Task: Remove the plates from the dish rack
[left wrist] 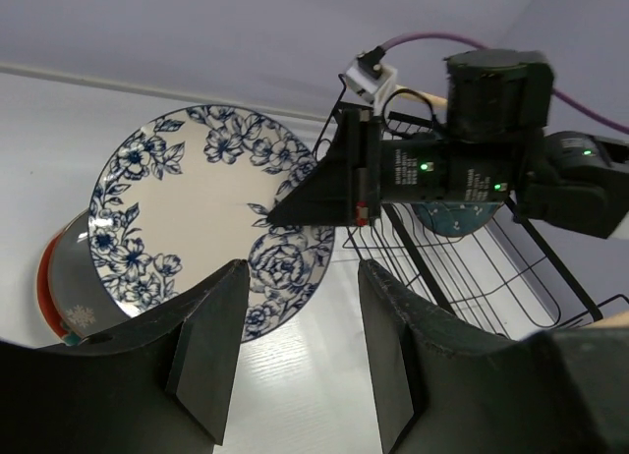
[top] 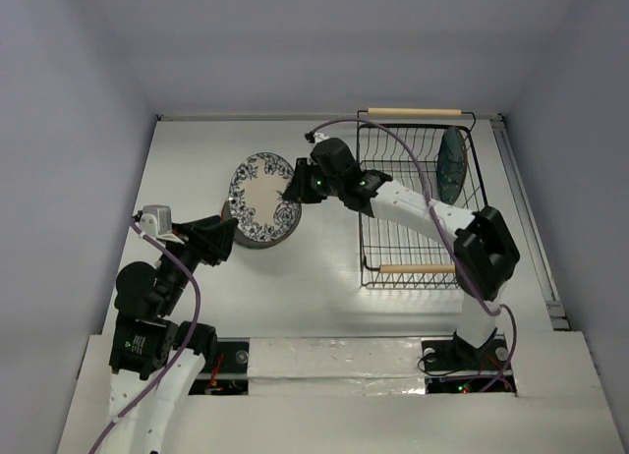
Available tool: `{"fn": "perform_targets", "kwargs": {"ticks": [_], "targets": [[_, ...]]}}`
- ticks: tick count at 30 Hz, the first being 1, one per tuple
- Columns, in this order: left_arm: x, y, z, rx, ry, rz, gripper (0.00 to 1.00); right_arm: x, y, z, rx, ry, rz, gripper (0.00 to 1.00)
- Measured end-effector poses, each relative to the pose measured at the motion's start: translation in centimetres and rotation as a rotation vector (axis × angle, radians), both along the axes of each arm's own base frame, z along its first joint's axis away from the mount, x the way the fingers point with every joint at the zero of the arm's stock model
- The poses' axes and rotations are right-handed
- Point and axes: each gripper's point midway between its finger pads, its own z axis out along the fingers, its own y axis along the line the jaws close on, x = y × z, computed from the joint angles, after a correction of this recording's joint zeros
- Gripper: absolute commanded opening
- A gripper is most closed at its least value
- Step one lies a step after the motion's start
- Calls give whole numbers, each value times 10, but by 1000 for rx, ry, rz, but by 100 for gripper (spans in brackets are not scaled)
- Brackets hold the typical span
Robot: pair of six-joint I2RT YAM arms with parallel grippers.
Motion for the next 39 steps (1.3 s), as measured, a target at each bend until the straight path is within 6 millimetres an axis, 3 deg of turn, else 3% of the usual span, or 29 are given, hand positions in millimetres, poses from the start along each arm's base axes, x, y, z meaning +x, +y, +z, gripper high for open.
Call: {"fn": "perform_targets", "kwargs": {"ticks": [12,20,26,36,39], "targets": [[0,0,0,0,0,0,45,16,37,-45,139,141,-14,5],[0,0,0,0,0,0,45,14,39,-69,146,208,-38,13],[0,0,0,0,0,0,45,13,39,-74,162,220,-47,32],[0,0,0,0,0,0,45,11,35,-82,128,214,-38,82],[0,0,0,0,0,0,45,10,31,-88,93,209,-37,88]]}}
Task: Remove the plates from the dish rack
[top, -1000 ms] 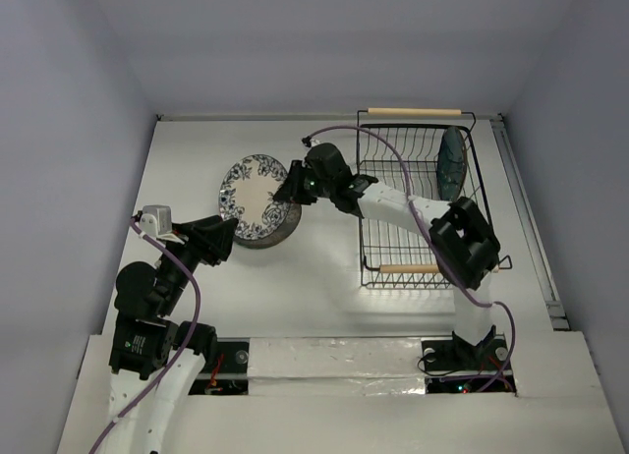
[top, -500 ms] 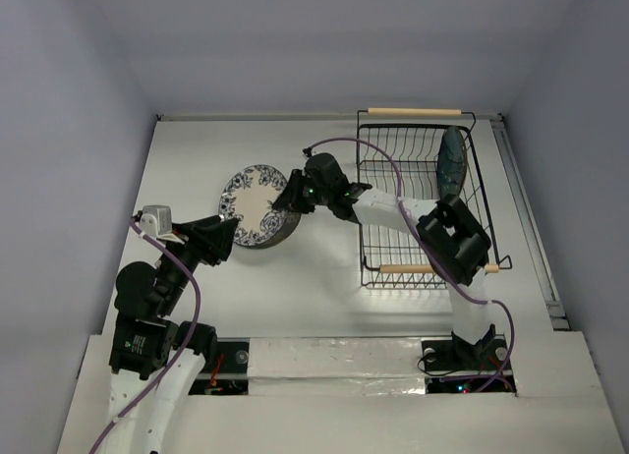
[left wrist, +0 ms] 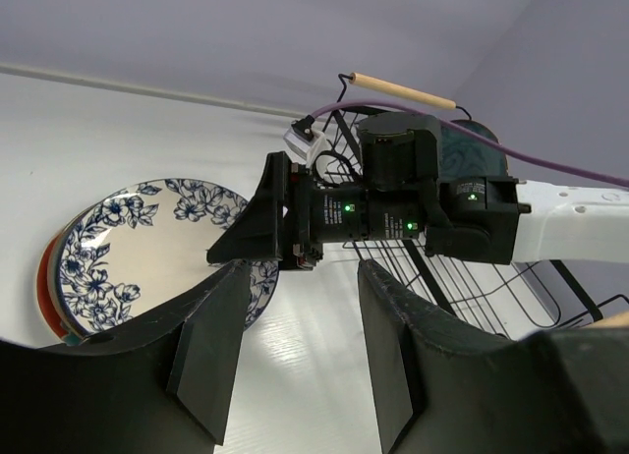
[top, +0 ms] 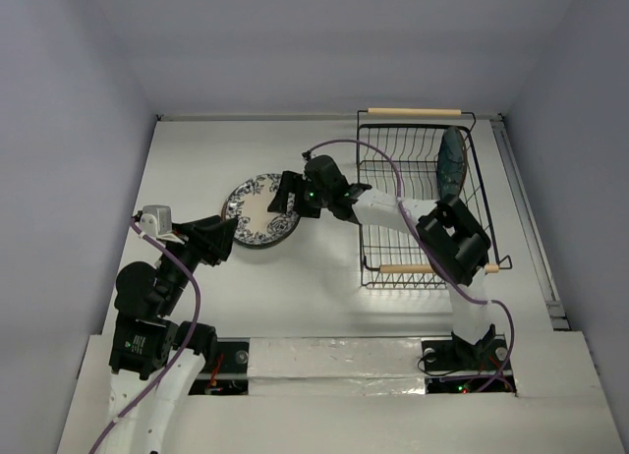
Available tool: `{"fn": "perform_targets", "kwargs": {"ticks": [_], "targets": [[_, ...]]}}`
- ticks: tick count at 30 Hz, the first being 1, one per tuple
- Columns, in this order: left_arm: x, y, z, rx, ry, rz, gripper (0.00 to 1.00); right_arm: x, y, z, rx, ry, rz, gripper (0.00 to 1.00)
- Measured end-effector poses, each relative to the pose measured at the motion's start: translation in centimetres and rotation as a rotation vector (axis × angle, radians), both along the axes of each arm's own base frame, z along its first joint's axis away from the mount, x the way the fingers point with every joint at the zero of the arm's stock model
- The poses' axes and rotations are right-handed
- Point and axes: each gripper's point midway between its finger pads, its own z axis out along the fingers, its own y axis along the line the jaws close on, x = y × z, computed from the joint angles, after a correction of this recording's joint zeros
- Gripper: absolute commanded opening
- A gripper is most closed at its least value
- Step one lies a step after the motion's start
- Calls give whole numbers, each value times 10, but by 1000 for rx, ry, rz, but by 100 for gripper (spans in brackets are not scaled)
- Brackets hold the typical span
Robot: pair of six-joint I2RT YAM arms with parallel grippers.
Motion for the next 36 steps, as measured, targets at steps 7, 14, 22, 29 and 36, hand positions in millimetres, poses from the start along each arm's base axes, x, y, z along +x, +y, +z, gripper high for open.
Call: {"fn": "perform_targets", "kwargs": {"ticks": [7,14,22,29,36], "targets": [[0,0,0,0,0,0,45,7,-13,2,-177,-59,-4,93],[0,0,0,0,-1,0,45,18,-24,0,-322,-134,-3,96],[0,0,0,0,-1,0,45,16,-44,-30,-463,-117,1,98],[0,0,0,0,-2,0,45,20,-49,-24,-507,-162,-28,88],[0,0,0,0,-1,0,44,9,-78,71,-446,-324,-100,2]]}}
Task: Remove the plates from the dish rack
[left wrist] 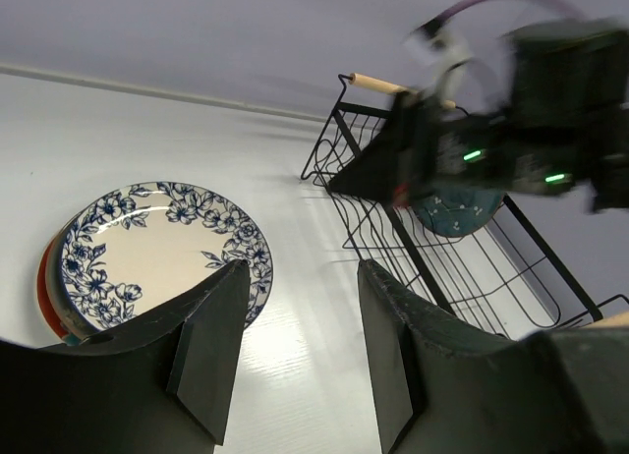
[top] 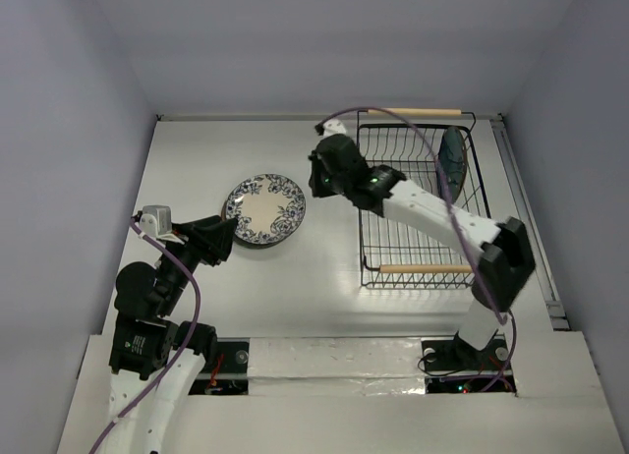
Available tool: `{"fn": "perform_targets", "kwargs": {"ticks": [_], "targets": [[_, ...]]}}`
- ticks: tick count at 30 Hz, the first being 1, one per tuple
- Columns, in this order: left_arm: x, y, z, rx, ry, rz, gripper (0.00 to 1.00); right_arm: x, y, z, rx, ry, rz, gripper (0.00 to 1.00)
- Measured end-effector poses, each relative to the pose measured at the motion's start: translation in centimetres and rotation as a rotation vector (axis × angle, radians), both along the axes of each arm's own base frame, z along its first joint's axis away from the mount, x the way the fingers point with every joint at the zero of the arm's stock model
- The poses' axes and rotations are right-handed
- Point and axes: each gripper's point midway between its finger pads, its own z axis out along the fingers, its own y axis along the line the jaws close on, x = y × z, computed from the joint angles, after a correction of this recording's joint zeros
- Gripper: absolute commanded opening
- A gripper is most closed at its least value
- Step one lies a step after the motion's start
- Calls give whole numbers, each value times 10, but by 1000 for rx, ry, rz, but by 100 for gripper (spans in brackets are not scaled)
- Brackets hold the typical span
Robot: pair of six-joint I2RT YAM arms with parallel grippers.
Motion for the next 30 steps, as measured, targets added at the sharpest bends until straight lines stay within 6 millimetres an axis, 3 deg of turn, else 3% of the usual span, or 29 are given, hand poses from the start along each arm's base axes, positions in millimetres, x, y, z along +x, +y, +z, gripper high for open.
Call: {"fn": "perform_targets", "kwargs": {"ticks": [3,5,8,9,11,13,16,20,26,30], "targets": [[0,0,0,0,0,0,40,-1,-32,78,63,-160,-66,0],[0,0,0,0,0,0,25,0,-57,120,102,-250,-124,0],[0,0,0,-3,0,1,11,14,-127,153,104,-341,-295,5],[-1,0,1,-6,-1,1,10,20,-157,154,81,-353,-372,18],[-2,0,1,-7,-6,0,8,33,-216,144,10,-356,-535,42],[-3,-1,1,-8,-9,-5,9,37,-268,122,-96,-327,-679,62],[-5,-3,2,-10,-13,-15,16,26,-319,84,-262,-252,-809,64],[-7,-5,3,-13,-18,-27,32,15,-350,58,-364,-189,-874,63],[-10,-7,5,-15,-24,-42,37,20,-382,45,-410,-151,-944,59],[-12,-7,6,-17,-33,-44,38,32,-392,13,-477,-77,-940,50]]}}
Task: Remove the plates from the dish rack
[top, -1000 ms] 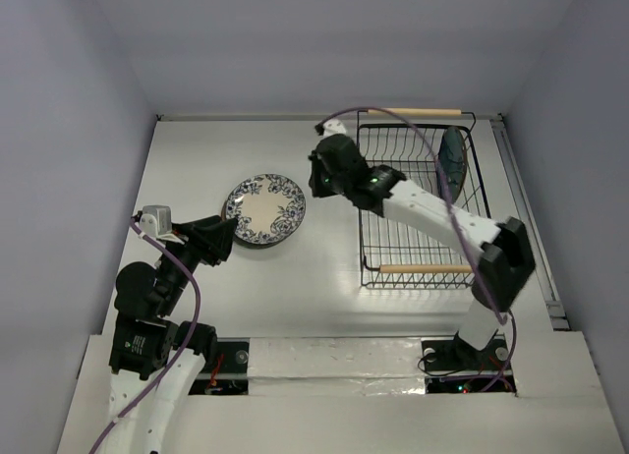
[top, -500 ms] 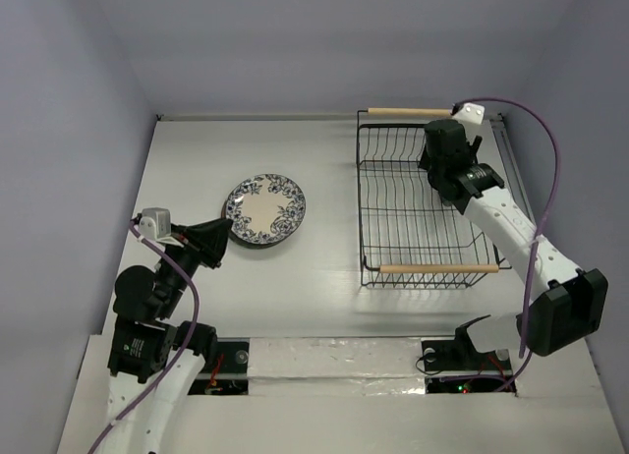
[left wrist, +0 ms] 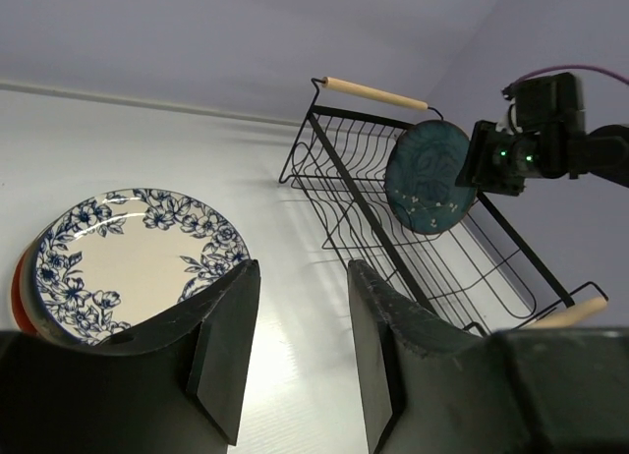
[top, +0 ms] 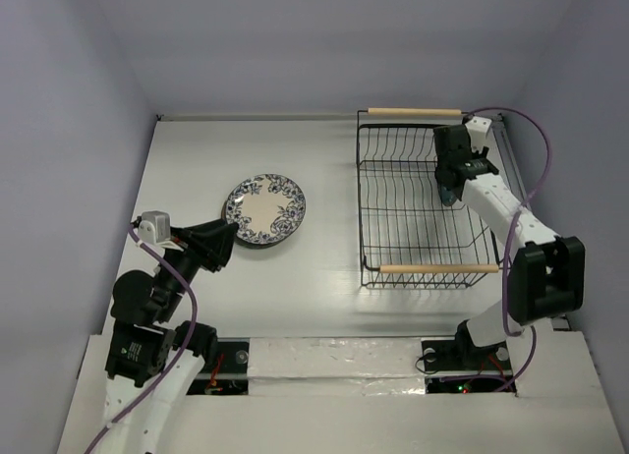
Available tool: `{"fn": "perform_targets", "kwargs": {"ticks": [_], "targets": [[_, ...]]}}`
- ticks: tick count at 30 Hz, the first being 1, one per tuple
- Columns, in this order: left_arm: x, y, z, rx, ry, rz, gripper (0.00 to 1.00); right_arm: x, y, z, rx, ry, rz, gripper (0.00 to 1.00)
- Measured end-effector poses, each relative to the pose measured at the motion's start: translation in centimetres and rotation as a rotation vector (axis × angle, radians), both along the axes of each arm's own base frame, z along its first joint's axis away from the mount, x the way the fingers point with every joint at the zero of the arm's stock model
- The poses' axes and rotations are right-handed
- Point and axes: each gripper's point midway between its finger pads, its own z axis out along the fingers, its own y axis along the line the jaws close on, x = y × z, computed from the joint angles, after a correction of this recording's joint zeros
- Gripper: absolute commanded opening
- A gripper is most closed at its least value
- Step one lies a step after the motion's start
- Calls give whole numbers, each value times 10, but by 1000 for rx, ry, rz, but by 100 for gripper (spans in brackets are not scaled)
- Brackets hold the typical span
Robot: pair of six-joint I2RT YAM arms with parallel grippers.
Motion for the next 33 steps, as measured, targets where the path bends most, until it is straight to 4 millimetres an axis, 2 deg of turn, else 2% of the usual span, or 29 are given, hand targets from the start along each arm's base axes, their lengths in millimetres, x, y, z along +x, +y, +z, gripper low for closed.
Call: {"fn": "perform_targets", "kwargs": {"ticks": [2,5,10,15,26,30,33], "targets": [[-1,0,1,-1,-3,-1,38,5,-1,-13,-12,35,6,45],[-1,0,1,-2,-5,-2,39,11,-1,-22,-27,55,17,35],[-2,-1,1,-3,-6,-5,39,13,-6,-21,-74,76,13,15],[-3,0,2,-3,-9,-4,39,13,-4,-20,-91,98,38,1],[-3,0,2,-3,-10,-4,40,8,-4,-4,-129,142,87,0],[-3,0,2,-3,-10,-4,40,-1,-7,13,-155,147,93,0],[-3,0,2,-4,-10,-4,40,-10,-8,35,-164,118,91,0]]}}
